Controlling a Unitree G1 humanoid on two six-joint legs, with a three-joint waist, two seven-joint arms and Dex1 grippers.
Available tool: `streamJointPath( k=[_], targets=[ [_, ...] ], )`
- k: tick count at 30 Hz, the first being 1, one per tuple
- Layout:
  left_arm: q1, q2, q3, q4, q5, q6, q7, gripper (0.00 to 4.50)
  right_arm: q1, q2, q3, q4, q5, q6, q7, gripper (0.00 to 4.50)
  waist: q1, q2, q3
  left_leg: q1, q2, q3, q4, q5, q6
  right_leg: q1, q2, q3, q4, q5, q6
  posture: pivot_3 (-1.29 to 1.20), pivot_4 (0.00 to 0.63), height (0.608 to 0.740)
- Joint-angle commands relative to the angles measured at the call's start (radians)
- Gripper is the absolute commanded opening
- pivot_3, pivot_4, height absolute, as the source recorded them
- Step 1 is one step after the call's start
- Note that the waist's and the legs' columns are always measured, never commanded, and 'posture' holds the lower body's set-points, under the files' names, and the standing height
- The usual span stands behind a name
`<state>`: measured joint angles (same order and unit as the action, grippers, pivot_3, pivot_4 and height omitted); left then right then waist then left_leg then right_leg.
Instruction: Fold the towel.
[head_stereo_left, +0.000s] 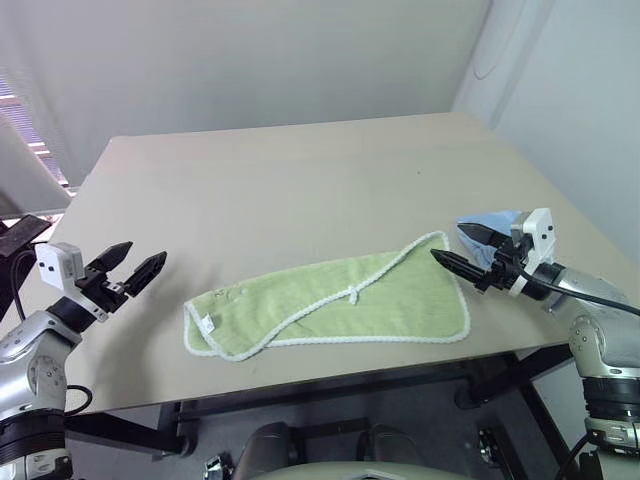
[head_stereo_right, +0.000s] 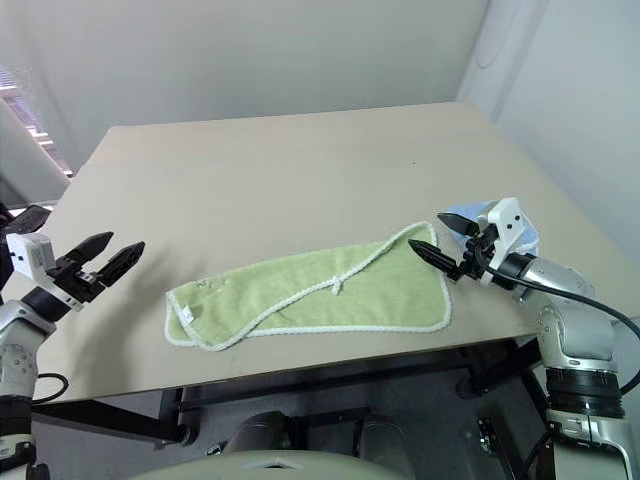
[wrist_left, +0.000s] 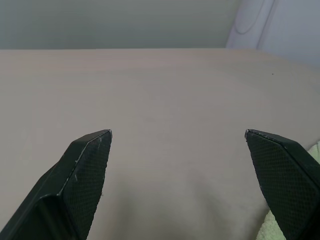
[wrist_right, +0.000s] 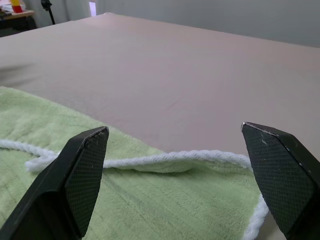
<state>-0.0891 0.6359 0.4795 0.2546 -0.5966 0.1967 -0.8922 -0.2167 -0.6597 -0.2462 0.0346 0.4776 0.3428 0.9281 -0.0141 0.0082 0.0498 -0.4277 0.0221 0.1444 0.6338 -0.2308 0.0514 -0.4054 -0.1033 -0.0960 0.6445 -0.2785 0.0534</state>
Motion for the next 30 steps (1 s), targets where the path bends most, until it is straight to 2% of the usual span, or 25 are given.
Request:
streamJointPath(
  k=[1,7,11,15,24,27,30],
  targets=[
    [-0.023,0.011,0.005,-0.050,-0.012,0.016,0.006,4.50,-0.038,0.001,-0.001,-0.025,0.015,-0.012,0.006,4.47,-0.001,0.000,0.000,0.000,0.000,0.000,0.000,0.000,0.000,0.000,0.000,0.000,0.000,0.000,0.000,0.00,0.000,0.724],
    [-0.006,-0.001,-0.026,-0.072,-0.008,0.024,-0.016,4.50,-0.088,0.053,0.023,0.024,-0.013,-0.034,-0.039,4.47,-0.006,0.000,0.000,0.000,0.000,0.000,-0.001,0.000,0.000,-0.001,0.000,0.000,0.000,0.000,0.000,0.00,0.000,0.724],
    [-0.009,-0.017,-0.032,-0.088,-0.013,0.032,-0.007,4.50,-0.116,0.029,0.067,0.075,-0.060,-0.013,-0.038,4.47,-0.004,0.000,0.000,0.000,0.000,0.001,-0.001,0.000,0.000,-0.001,0.000,0.000,0.000,0.000,0.000,0.00,0.000,0.724],
    [-0.021,-0.033,-0.064,-0.076,0.013,0.013,-0.015,4.50,-0.183,0.007,0.146,0.196,-0.175,-0.022,-0.066,4.47,-0.004,0.000,0.000,0.000,0.000,0.002,0.000,0.000,0.000,-0.001,-0.001,0.000,0.000,0.000,0.000,0.00,0.000,0.724],
    [-0.052,-0.046,-0.088,-0.083,0.019,0.017,-0.005,4.50,-0.334,-0.044,0.141,0.497,-0.225,-0.074,-0.030,4.47,-0.007,0.000,0.000,0.000,0.000,0.003,0.000,0.001,-0.001,-0.001,-0.001,0.000,0.001,0.000,0.000,0.00,0.000,0.724],
    [-0.055,-0.046,-0.087,-0.072,0.024,0.008,-0.007,4.50,-0.390,-0.031,0.146,0.599,-0.260,-0.115,-0.070,4.47,-0.010,0.000,0.000,0.000,0.000,0.004,0.000,0.001,-0.001,-0.002,-0.001,0.000,0.001,0.000,0.000,0.00,0.000,0.724],
    [-0.046,-0.050,-0.089,-0.083,0.025,0.004,-0.004,4.50,-0.404,-0.021,0.173,0.642,-0.289,-0.168,-0.044,4.47,-0.017,0.000,0.000,0.000,0.000,0.004,0.000,0.001,-0.001,-0.002,-0.001,0.000,0.001,0.000,0.000,0.00,0.000,0.724]
  ],
)
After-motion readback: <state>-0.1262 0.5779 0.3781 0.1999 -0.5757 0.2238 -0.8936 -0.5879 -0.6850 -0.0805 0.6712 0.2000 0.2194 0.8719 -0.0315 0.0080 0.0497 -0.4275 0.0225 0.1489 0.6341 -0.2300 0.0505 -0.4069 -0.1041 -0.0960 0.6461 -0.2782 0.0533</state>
